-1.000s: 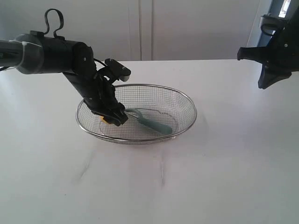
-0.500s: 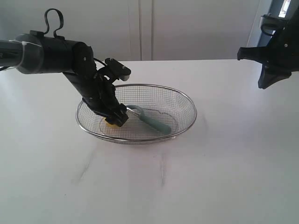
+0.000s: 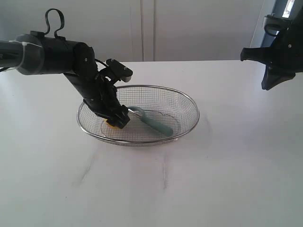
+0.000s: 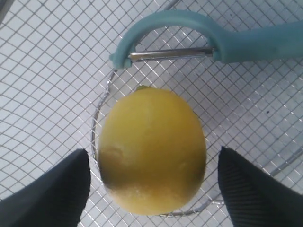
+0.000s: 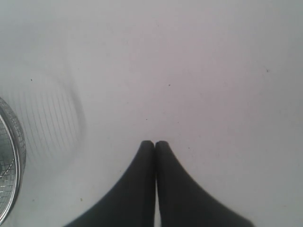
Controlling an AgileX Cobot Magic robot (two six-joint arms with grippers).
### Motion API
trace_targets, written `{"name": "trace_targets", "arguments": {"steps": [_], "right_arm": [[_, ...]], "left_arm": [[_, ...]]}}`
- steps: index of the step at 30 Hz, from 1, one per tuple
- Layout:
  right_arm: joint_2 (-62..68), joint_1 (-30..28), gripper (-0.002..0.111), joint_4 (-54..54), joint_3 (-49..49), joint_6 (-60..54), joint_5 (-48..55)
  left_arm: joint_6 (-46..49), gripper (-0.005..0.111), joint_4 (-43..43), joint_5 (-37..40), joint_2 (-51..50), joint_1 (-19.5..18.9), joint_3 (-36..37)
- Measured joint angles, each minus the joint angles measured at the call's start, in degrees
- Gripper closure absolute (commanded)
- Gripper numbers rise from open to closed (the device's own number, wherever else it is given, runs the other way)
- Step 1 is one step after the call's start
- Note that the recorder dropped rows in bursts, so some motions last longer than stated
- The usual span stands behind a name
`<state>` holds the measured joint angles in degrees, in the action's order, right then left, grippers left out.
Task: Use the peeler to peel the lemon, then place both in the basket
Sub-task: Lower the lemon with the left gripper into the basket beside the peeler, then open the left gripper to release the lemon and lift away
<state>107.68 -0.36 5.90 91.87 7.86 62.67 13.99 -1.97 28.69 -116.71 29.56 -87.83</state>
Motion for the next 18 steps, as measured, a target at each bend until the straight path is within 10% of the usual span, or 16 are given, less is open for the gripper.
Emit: {"name": "trace_targets", "arguments": {"steps": [18], "right_arm": [[0.00,0.00,0.108,0.00,0.00,0.00,0.00]], "left_arm": [[0.00,0.029,0.00,5.44,3.29,0.00,0.00]]}}
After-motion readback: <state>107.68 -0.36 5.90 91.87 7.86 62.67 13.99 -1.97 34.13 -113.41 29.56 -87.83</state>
